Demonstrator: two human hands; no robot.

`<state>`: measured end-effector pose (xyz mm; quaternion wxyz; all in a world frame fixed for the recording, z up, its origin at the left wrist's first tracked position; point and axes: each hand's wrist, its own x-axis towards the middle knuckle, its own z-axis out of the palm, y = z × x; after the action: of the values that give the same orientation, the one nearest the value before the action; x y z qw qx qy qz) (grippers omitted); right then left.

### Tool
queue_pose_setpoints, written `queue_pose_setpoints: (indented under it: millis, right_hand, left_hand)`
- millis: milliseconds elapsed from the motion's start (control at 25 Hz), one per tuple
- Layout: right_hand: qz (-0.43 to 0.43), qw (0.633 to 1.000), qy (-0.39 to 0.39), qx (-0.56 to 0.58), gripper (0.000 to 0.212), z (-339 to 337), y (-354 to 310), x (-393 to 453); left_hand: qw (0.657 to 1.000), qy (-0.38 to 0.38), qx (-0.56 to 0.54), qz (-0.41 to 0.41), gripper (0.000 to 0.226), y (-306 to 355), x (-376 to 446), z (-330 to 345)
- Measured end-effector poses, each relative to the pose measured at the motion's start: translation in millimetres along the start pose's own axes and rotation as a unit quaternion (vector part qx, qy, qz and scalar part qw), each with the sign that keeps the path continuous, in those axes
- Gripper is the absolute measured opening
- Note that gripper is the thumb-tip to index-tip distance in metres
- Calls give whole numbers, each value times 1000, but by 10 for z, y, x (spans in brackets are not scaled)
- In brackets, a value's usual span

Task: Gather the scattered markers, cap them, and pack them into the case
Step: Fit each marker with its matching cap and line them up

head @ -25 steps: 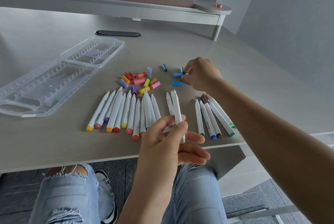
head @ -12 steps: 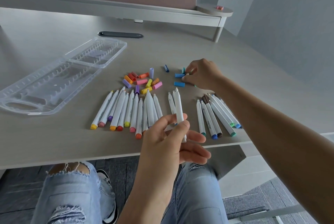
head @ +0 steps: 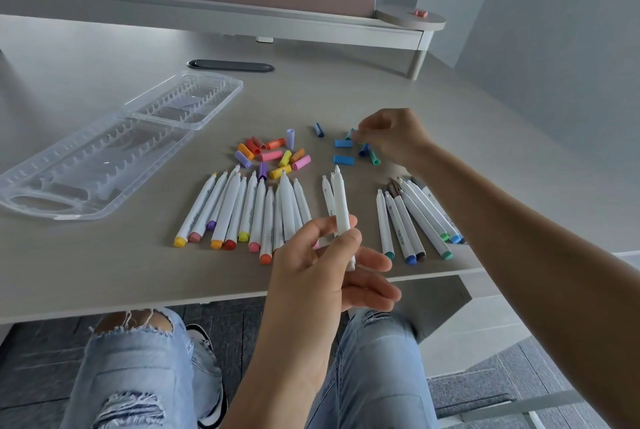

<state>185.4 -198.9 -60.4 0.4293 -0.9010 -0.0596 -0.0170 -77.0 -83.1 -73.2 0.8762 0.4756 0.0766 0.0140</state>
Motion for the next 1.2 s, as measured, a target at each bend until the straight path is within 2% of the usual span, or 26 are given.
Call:
queue_pose_setpoints:
  millis: [160, 280, 400, 560, 720, 840, 1040, 1200]
  right_hand:
    - [35, 979, -11, 203, 13, -195, -54, -237]
    - [78, 928, -65, 357, 22, -334, -63, -534]
    - [99, 901, -105, 410, 31, -420, -69, -861]
    - [101, 918, -100, 370, 30, -452, -108, -1179]
    - [45, 959, -90, 263, 38, -455, -157, -1377]
    - [18, 976, -88, 200, 40, -483, -188, -1494]
    - [-5, 980, -84, 178, 41, -518, -92, -1697]
    - [-16, 979, -40, 202, 45, -484, 76, -1919]
  left_hand:
    - [1000, -5, 4, 1, 15, 15, 11, -9]
    - [1000, -2, 8, 6, 17, 10, 21, -11]
    - [999, -20, 32, 11, 21, -25, 1, 15]
    - [996, -56, 62, 12, 24, -95, -34, 105]
    - [993, -82, 83, 8, 29, -130, -73, 160]
    - [993, -82, 87, 6, 29, -153, -100, 168]
    - [993, -85, 76, -10, 27, -252, -163, 173]
    - [994, -85, 57, -43, 30, -384, -259, 291]
